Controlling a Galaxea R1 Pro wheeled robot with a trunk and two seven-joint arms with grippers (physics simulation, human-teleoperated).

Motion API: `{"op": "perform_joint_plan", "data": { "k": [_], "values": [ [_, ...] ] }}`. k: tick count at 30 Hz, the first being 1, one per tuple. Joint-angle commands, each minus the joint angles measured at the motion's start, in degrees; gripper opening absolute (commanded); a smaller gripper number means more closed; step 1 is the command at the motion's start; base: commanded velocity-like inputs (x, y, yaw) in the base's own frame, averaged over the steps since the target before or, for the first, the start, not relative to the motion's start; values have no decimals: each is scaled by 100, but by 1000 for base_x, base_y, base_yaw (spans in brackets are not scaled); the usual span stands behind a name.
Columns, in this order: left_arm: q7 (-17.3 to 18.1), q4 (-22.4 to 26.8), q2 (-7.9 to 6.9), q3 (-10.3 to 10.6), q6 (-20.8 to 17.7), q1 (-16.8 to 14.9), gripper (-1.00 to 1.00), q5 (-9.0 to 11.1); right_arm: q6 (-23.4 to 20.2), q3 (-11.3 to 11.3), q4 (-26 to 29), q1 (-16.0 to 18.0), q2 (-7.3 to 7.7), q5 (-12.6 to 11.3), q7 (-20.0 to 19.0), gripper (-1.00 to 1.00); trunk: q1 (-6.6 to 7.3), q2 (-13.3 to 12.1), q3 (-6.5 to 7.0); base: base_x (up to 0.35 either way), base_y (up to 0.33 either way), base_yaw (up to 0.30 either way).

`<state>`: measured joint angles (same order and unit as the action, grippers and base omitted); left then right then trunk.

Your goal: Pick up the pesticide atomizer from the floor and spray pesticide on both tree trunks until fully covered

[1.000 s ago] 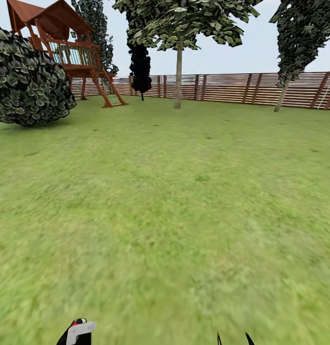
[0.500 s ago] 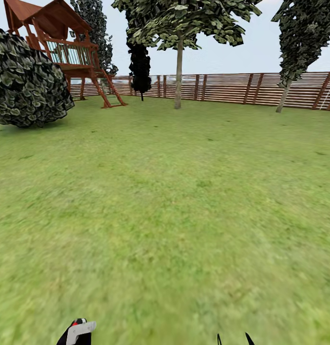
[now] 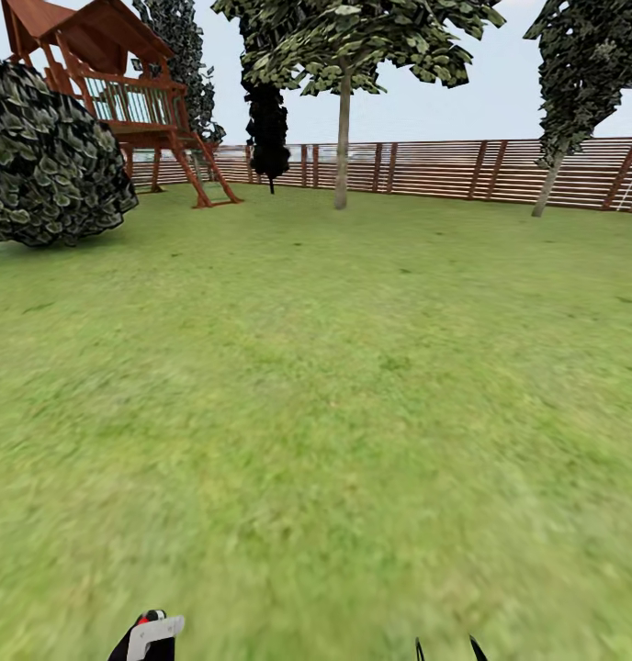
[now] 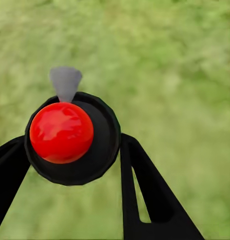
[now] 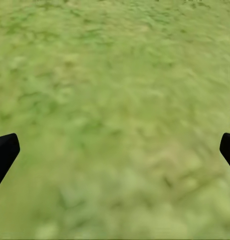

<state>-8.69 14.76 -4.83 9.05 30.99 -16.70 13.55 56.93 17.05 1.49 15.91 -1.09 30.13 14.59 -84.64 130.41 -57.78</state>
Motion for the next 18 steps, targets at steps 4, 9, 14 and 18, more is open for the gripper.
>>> {"op": "perform_joint_plan", "data": {
  "k": [4,9,14,18],
  "values": [
    [-1,1,0,0,3,0,-100,-1,1,0,0,0,2,-3,0,100,0,0,0,337,0,0],
    [-1,1,0,0,1,0,-100,-1,2,0,0,0,1,-3,0,100,0,0,0,336,0,0],
    [-1,-1,0,0,-5,0,-100,-1,2,0,0,0,1,0,0,100,0,0,0,336,0,0],
    [-1,0,0,0,-5,0,-100,-1,2,0,0,0,0,-5,0,100,0,0,0,337,0,0]
  ]
}}
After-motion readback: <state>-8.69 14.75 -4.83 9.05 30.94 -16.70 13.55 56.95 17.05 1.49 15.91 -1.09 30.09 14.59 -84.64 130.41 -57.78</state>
